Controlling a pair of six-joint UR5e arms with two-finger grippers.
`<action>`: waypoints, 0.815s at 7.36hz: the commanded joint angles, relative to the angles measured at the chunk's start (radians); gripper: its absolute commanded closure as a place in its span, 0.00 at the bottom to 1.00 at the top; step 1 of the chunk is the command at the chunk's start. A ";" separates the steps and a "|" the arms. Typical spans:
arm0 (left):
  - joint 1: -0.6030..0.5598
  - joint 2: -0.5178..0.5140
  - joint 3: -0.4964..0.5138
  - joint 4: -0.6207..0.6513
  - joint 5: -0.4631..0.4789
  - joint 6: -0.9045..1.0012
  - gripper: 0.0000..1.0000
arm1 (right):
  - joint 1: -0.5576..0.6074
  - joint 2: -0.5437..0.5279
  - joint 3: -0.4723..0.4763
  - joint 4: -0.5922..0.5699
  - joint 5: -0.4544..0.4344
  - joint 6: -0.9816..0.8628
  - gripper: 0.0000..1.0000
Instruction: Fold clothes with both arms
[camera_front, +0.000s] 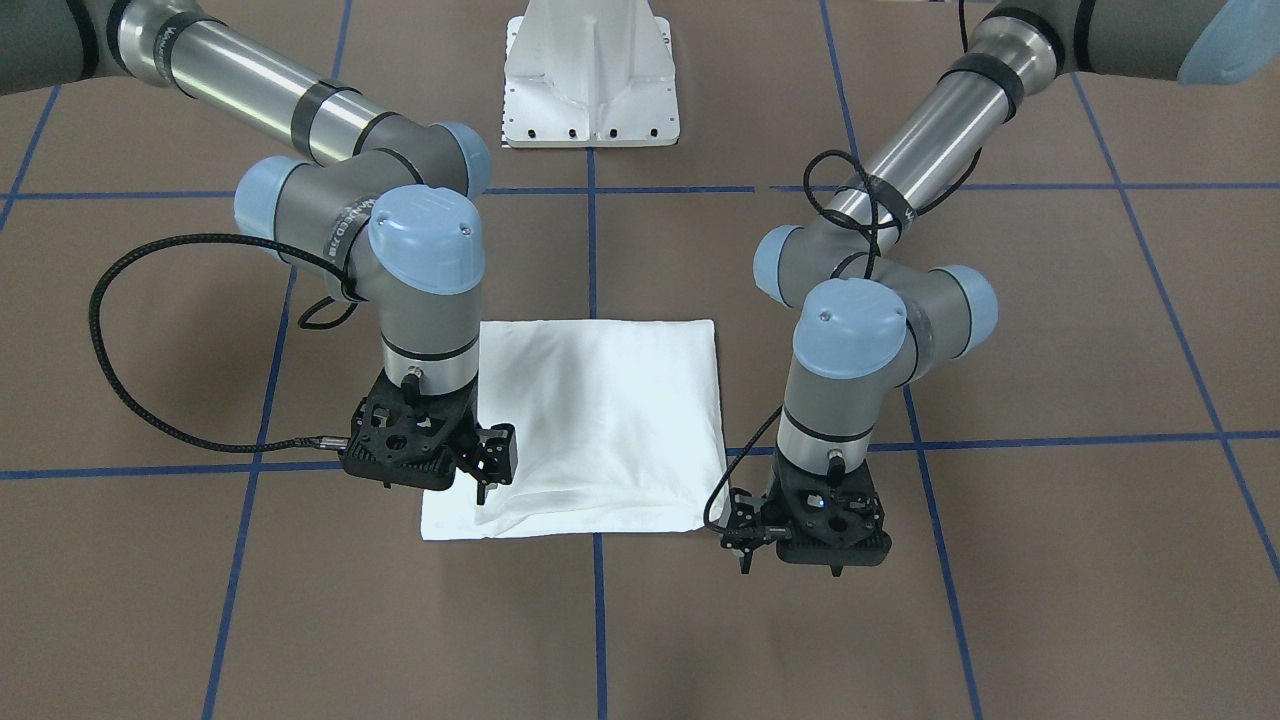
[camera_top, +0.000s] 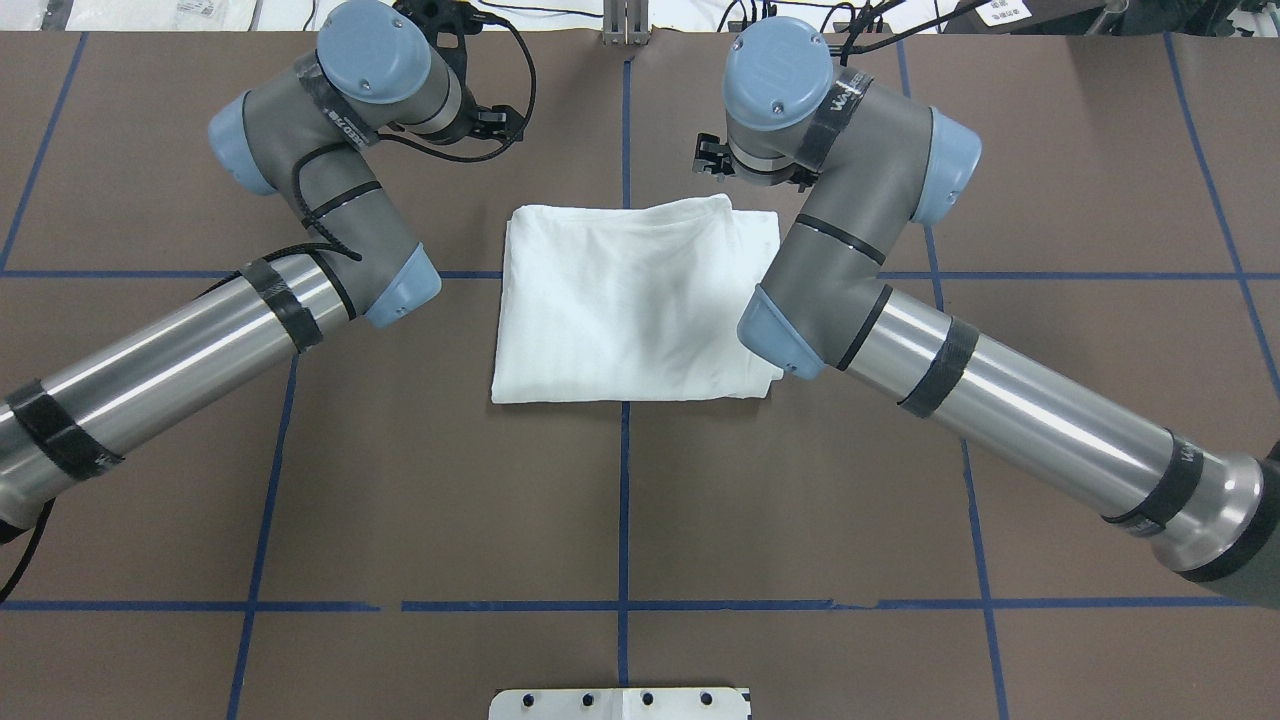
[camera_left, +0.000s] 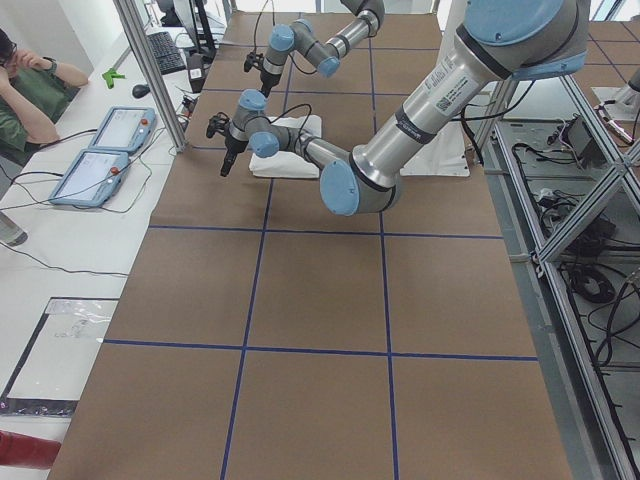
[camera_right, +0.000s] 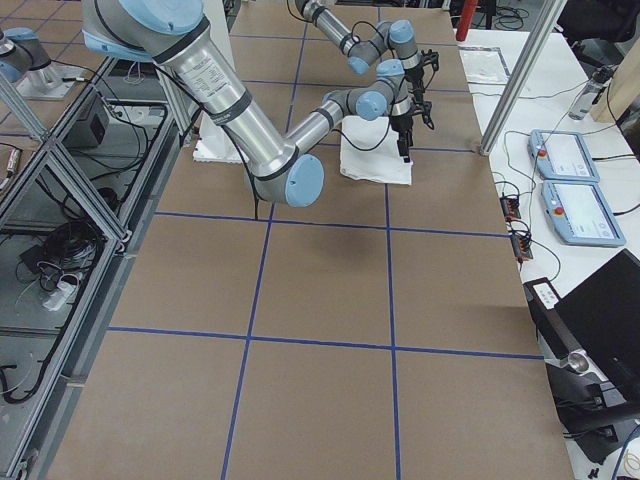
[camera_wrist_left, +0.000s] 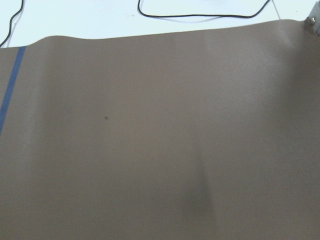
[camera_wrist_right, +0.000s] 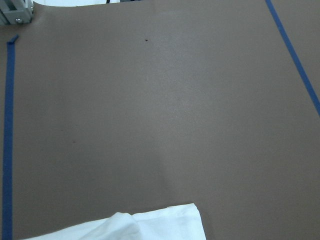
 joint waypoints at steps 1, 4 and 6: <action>-0.022 0.138 -0.355 0.243 -0.076 0.137 0.00 | 0.078 -0.111 0.130 -0.025 0.130 -0.165 0.00; -0.162 0.348 -0.706 0.484 -0.186 0.467 0.00 | 0.219 -0.332 0.470 -0.275 0.254 -0.521 0.00; -0.383 0.520 -0.742 0.487 -0.340 0.822 0.00 | 0.428 -0.554 0.551 -0.278 0.412 -0.868 0.00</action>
